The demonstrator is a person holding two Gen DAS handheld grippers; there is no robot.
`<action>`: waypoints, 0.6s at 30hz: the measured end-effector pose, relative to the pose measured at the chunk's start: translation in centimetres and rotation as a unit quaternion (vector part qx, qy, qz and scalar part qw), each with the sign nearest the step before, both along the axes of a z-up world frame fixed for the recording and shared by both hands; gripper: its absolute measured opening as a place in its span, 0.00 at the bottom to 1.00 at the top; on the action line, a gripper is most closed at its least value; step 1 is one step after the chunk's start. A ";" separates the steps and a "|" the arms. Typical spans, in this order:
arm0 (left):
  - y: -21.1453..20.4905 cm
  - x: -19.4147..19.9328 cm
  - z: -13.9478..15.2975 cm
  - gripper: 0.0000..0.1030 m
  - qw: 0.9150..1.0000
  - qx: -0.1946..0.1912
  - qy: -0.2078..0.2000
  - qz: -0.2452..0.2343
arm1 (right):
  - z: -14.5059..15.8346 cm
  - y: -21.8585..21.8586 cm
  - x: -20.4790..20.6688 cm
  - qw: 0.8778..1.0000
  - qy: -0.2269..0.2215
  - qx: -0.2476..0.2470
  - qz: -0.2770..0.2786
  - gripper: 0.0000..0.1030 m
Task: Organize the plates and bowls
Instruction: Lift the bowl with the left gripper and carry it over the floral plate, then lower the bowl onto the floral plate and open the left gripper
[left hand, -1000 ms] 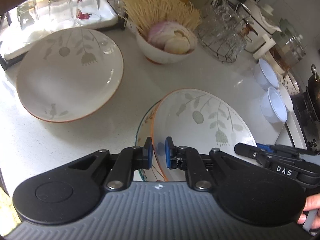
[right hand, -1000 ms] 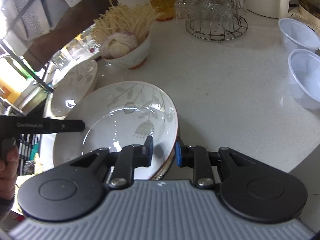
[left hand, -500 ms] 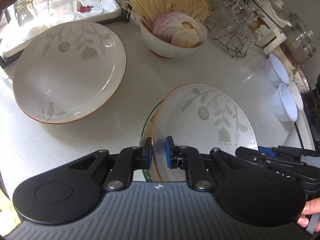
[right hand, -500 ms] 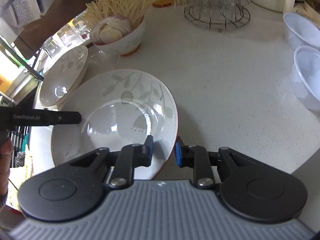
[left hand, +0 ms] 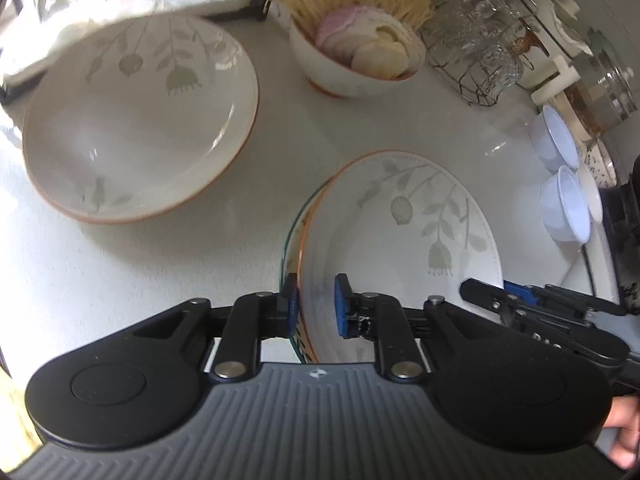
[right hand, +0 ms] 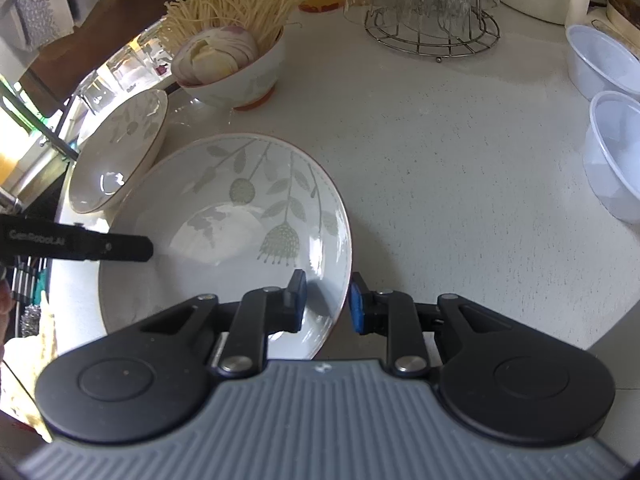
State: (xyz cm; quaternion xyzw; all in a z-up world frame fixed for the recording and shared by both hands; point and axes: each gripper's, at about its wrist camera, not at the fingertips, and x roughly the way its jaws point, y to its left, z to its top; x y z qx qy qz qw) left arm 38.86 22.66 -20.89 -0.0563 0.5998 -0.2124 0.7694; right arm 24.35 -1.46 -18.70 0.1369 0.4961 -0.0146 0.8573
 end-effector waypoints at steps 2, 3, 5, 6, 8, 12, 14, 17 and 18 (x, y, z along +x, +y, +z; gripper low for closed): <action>0.3 -0.1 0.0 0.26 1.000 -0.010 0.012 0.011 | 0.0 0.2 0.1 1.000 0.000 -0.005 0.001 0.25; 0.4 -0.2 0.0 0.28 1.000 -0.010 0.014 0.013 | 0.0 0.3 0.1 1.000 -0.001 -0.005 0.001 0.25; 0.9 -0.3 0.2 0.32 0.999 -0.022 0.029 0.025 | 0.0 0.2 0.0 1.000 -0.003 -0.003 -0.001 0.25; 1.3 -0.3 0.4 0.36 0.998 -0.032 0.034 0.040 | -0.1 0.1 -0.1 1.000 -0.006 0.000 -0.004 0.25; 1.8 -0.5 0.8 0.39 0.997 -0.034 0.030 0.060 | -0.1 -0.1 -0.3 1.000 -0.009 0.006 -0.008 0.25; 2.3 -1.0 1.8 0.39 0.996 -0.043 0.011 0.078 | -0.2 -0.2 -0.4 1.000 -0.010 0.009 -0.001 0.24; 2.1 -1.5 2.4 0.39 0.996 -0.034 -0.004 0.079 | -0.1 -0.2 -0.3 1.000 -0.010 0.009 0.000 0.24; 1.9 -2.2 3.5 0.39 0.996 -0.034 -0.028 0.076 | 0.5 -0.3 -0.6 1.000 -0.020 0.004 0.000 0.24; 1.7 -2.5 4.0 0.39 0.996 -0.030 -0.037 0.075 | 0.8 -0.3 -0.8 1.000 -0.029 0.000 -0.001 0.24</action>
